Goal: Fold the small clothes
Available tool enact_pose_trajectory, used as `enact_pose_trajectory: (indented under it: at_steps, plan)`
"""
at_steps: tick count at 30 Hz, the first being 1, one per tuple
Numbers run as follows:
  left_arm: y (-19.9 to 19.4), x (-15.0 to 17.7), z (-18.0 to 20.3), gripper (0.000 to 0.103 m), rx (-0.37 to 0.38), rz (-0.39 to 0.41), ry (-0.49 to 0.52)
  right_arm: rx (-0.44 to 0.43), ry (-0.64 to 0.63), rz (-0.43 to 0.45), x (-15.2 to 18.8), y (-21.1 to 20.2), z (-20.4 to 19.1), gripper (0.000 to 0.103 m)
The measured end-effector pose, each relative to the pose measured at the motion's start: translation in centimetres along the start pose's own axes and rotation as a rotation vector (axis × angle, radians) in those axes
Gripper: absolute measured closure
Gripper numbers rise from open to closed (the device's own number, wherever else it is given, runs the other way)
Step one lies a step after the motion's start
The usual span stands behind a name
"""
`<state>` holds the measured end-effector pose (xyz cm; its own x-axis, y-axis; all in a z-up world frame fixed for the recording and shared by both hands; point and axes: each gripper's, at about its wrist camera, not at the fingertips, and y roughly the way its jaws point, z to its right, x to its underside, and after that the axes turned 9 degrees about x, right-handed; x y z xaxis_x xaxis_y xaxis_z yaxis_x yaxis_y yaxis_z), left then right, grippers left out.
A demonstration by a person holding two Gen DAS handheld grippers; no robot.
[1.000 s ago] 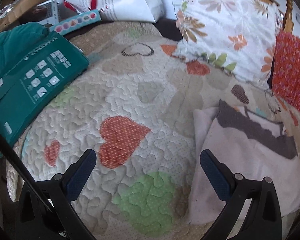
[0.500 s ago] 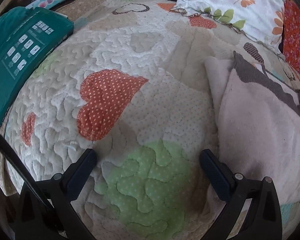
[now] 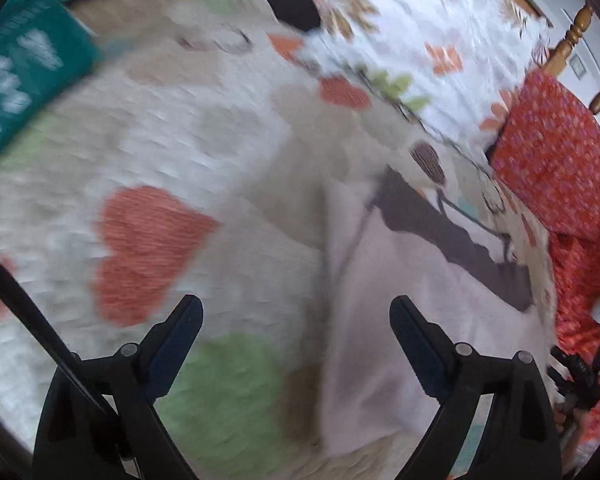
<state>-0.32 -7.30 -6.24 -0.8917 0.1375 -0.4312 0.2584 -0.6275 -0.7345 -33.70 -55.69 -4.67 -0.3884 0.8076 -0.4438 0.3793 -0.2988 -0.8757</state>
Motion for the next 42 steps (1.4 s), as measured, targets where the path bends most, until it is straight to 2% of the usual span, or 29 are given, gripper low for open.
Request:
enact_pose_trajectory:
  at_steps: [2,4,5,6,7,8,12,15,19,21,23,25,26,28,29,30,32,33,35,37,39,42]
  plan:
    - [2.7,-0.4,0.4,0.009,0.083,-0.078,-0.043,-0.013,-0.037,0.026,0.2,-0.9,-1.2,0.015]
    - [3.1,-0.4,1.8,0.006,0.045,-0.059,-0.001,-0.019,-0.077,0.06,0.5,-2.0,-2.3,0.015]
    - [3.5,-0.3,3.0,0.006,0.049,-0.085,0.043,-0.017,-0.093,0.079,0.6,-2.5,-2.6,0.016]
    - [3.9,-0.3,3.9,0.02,0.061,-0.116,0.074,-0.014,-0.104,0.096,0.7,-3.0,-2.9,0.018]
    - [3.8,-0.1,4.9,0.039,0.061,-0.128,0.114,-0.01,-0.113,0.11,0.8,-3.4,-3.0,0.02]
    - [4.1,0.2,5.9,0.075,0.054,-0.15,0.145,-0.004,-0.122,0.127,0.7,-3.9,-3.2,0.024]
    - [3.3,-0.2,9.0,0.083,0.03,-0.136,0.153,-0.026,-0.12,0.184,-0.2,-6.0,-2.8,0.036]
    - [2.2,-1.2,12.8,0.084,0.085,-0.104,0.135,-0.047,-0.094,0.232,-1.0,-7.9,-1.8,0.037]
    - [3.6,-0.7,22.4,0.085,0.186,-0.118,0.245,-0.05,-0.05,0.278,-2.1,-9.3,-0.1,0.037]
    - [5.8,0.8,26.7,0.087,0.253,-0.169,0.299,-0.051,-0.02,0.279,-2.4,-9.4,0.8,0.037]
    - [9.3,3.7,31.4,0.088,0.323,-0.259,0.362,-0.064,0.004,0.267,-2.6,-9.2,1.7,0.037]
    - [12.2,6.5,34.2,0.088,0.39,-0.37,0.394,-0.072,0.013,0.251,-2.7,-8.8,2.2,0.037]
    - [13.1,7.8,35.1,0.087,0.396,-0.406,0.398,-0.079,0.013,0.242,-2.7,-8.6,2.3,0.037]
    - [13.0,9.4,35.6,0.086,0.439,-0.418,0.418,-0.118,0.016,0.222,-2.5,-8.2,2.4,0.037]
    - [12.4,9.7,35.4,0.078,0.449,-0.411,0.435,-0.144,0.015,0.212,-2.3,-8.1,2.3,0.037]
    - [11.5,9.7,34.8,0.065,0.451,-0.398,0.451,-0.177,0.012,0.196,-2.2,-7.9,2.0,0.037]
    - [8.6,9.1,33.4,0.049,0.433,-0.319,0.463,-0.245,0.0,0.168,-1.8,-7.6,1.2,0.037]
    - [7.6,8.7,32.8,0.043,0.414,-0.277,0.461,-0.306,-0.014,0.143,-1.4,-7.3,0.5,0.037]
    - [4.8,6.9,30.7,0.038,0.343,-0.177,0.46,-0.396,-0.051,0.096,-0.7,-6.7,-1.2,0.037]
    - [2.9,5.7,28.9,0.037,0.275,-0.123,0.456,-0.467,-0.115,0.026,0.5,-5.6,-3.7,0.036]
    - [1.8,5.0,26.4,0.037,0.214,-0.094,0.433,-0.495,-0.177,-0.033,1.7,-4.3,-6.5,0.036]
    - [1.2,4.8,23.8,0.037,0.178,-0.09,0.385,-0.48,-0.242,-0.091,3.4,-2.3,-9.8,0.036]
